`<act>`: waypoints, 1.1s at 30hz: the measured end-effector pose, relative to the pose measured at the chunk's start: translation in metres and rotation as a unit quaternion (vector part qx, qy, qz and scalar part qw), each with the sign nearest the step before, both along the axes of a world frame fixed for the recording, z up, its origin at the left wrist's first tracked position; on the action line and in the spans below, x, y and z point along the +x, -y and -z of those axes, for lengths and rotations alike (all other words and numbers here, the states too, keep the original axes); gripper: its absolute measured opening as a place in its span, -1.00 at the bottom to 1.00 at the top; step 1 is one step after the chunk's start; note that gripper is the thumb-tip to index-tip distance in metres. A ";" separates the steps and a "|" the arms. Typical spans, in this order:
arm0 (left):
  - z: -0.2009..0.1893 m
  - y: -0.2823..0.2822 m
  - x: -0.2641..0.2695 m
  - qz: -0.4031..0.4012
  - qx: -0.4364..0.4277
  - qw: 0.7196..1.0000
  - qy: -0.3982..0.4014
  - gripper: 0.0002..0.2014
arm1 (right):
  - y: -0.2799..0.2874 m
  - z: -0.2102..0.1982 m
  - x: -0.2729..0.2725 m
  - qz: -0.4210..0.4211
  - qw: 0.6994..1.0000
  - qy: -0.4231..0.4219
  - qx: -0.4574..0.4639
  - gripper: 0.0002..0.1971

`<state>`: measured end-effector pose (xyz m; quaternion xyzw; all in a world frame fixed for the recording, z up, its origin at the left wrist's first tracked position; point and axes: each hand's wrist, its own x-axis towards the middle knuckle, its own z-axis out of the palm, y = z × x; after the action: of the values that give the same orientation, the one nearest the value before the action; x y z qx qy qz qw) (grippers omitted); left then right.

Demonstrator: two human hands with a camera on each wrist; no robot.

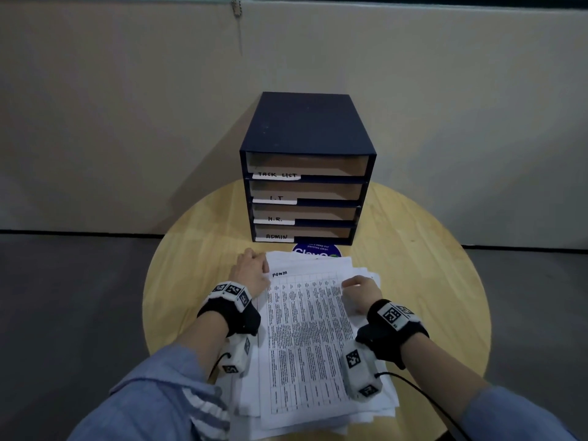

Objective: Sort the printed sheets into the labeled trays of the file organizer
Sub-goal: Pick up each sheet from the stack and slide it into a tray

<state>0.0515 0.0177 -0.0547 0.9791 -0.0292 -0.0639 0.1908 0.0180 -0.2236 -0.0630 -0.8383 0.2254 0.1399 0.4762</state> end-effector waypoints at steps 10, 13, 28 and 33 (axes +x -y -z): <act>-0.031 -0.007 -0.021 -0.120 -0.542 0.829 -0.065 -0.83 | 0.020 -0.012 -0.017 0.053 0.996 0.039 0.059 -0.75; -0.042 -0.003 -0.024 -0.121 -0.567 0.813 -0.051 -0.81 | 0.022 -0.020 -0.021 0.019 0.996 0.060 0.065 -0.97; -0.057 -0.007 -0.019 -0.217 -0.579 0.764 -0.185 -0.66 | 0.037 -0.018 -0.028 -0.046 0.959 -0.093 0.263 -0.66; -0.044 -0.013 -0.045 -0.092 -0.480 0.819 -0.302 -0.70 | 0.057 0.057 0.027 -0.039 0.966 -0.152 0.203 -0.40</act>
<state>0.0068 0.0308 -0.0110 0.6934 0.0931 -0.3164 0.6407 0.0449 -0.2808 -0.1195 -0.7008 0.2295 0.3274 0.5909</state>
